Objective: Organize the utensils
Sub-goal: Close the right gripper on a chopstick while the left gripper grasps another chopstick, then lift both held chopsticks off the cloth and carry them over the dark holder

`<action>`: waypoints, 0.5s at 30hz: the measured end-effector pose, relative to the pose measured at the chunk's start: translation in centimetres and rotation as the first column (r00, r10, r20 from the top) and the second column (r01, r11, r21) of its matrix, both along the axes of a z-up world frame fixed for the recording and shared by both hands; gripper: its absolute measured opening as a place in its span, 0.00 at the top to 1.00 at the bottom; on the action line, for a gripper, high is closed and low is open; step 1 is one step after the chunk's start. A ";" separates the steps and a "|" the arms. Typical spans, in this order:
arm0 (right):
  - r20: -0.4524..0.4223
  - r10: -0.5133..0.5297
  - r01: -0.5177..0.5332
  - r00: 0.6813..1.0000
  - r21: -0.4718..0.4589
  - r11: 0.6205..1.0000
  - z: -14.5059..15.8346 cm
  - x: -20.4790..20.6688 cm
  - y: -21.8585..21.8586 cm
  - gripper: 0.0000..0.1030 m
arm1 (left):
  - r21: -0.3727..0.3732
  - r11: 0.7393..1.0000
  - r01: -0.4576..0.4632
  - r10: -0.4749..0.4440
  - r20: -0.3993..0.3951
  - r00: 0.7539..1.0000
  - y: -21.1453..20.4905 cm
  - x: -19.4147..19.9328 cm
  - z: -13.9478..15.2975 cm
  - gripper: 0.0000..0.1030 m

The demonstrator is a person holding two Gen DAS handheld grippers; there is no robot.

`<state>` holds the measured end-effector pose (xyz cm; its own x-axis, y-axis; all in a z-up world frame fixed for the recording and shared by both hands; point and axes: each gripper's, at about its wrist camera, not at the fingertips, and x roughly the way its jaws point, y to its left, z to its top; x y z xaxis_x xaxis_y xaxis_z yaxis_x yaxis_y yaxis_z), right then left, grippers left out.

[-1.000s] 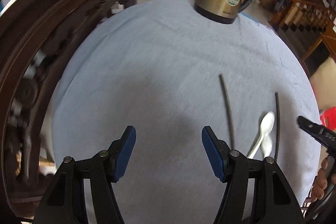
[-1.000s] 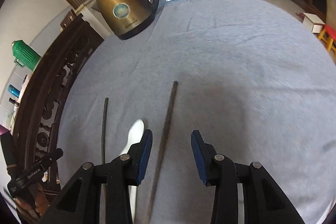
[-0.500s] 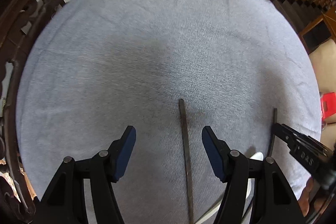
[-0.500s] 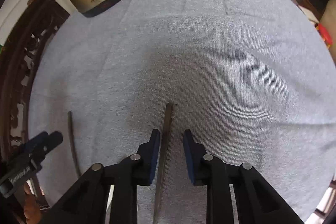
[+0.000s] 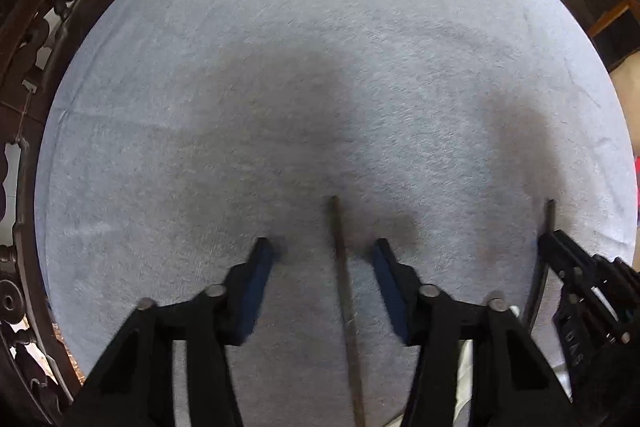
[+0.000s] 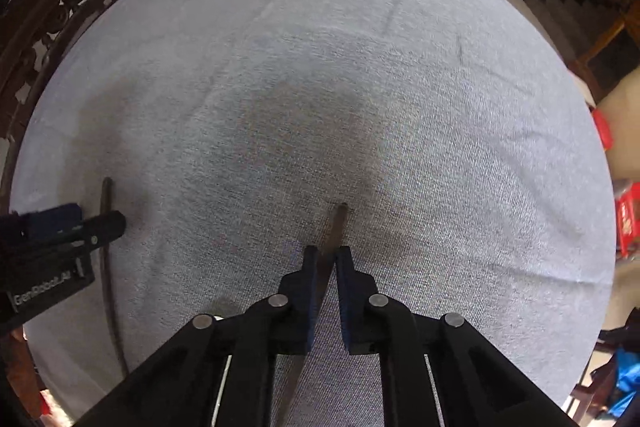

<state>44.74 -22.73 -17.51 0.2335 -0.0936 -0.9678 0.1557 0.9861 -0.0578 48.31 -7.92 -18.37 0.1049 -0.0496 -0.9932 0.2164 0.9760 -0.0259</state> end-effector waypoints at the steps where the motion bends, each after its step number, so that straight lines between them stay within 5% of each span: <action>1: 0.010 0.003 -0.003 1.000 -0.002 1.000 0.0 -0.2 0.3 0.92 | -0.005 1.000 -0.001 0.001 0.006 1.000 -0.1 0.0 0.1 0.71; 2: 0.023 0.006 -0.006 1.000 -0.002 1.000 0.0 -0.5 0.6 0.93 | -0.016 1.000 0.010 -0.009 0.014 1.000 -0.3 0.0 0.2 0.89; 3: 0.036 0.010 -0.010 0.999 -0.002 1.000 0.1 -0.7 0.7 0.94 | -0.029 0.999 0.020 -0.020 0.016 1.000 -0.4 -0.1 0.2 0.93; 10: 0.134 -0.049 0.028 0.990 0.147 0.989 1.1 -4.5 -1.3 0.94 | -0.094 0.996 -0.007 0.020 0.142 0.990 2.3 -1.9 1.4 0.95; 15: 0.279 -0.118 0.050 0.953 0.240 0.969 3.6 -8.9 -3.6 0.94 | -0.146 0.989 -0.036 0.077 0.284 0.956 6.0 -4.8 5.2 0.95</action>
